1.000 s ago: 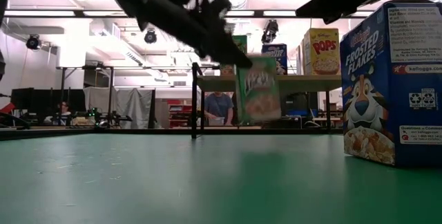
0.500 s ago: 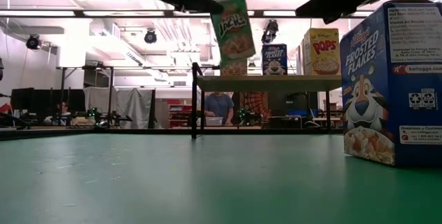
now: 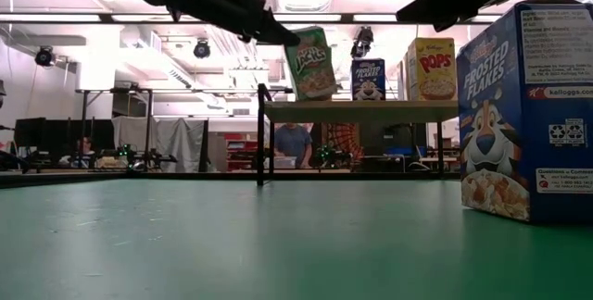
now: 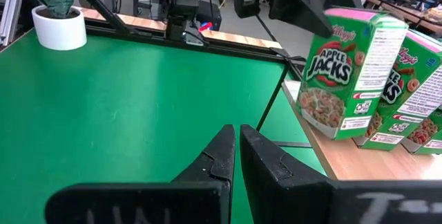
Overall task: Stack cereal on shelf
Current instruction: Put the green cereal box on the shelf aligned with the other green cereal box
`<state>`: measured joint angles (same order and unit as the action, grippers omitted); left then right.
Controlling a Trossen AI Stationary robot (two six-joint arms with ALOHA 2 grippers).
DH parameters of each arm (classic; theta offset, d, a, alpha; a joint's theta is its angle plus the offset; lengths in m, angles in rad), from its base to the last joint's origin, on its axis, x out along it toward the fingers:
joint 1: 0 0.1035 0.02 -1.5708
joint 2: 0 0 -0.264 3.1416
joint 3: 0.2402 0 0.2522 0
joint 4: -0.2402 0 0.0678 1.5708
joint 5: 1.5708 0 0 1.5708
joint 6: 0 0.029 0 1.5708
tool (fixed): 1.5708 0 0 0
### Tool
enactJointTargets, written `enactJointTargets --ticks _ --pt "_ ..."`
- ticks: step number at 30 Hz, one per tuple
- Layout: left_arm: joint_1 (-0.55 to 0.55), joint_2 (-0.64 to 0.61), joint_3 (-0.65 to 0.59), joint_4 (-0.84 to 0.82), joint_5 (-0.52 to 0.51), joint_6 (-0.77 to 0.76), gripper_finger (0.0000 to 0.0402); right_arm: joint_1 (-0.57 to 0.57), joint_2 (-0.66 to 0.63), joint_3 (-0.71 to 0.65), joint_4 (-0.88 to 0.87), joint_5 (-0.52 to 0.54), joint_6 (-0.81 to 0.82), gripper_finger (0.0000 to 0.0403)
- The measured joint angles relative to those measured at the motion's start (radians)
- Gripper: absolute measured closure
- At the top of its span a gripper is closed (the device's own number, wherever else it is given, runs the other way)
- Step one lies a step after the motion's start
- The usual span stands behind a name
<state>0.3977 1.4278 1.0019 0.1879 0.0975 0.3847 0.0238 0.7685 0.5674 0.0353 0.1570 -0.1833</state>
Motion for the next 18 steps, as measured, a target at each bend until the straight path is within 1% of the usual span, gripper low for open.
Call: enactJointTargets --ticks 6,18 --pt "0.001 0.019 0.000 0.050 0.000 0.001 0.0233 0.000 0.000 0.000 -0.001 0.000 0.000 0.0390" --pt "0.002 0.057 0.004 0.074 -0.012 0.006 0.0232 0.000 0.000 0.000 -0.004 0.000 0.000 0.0390"
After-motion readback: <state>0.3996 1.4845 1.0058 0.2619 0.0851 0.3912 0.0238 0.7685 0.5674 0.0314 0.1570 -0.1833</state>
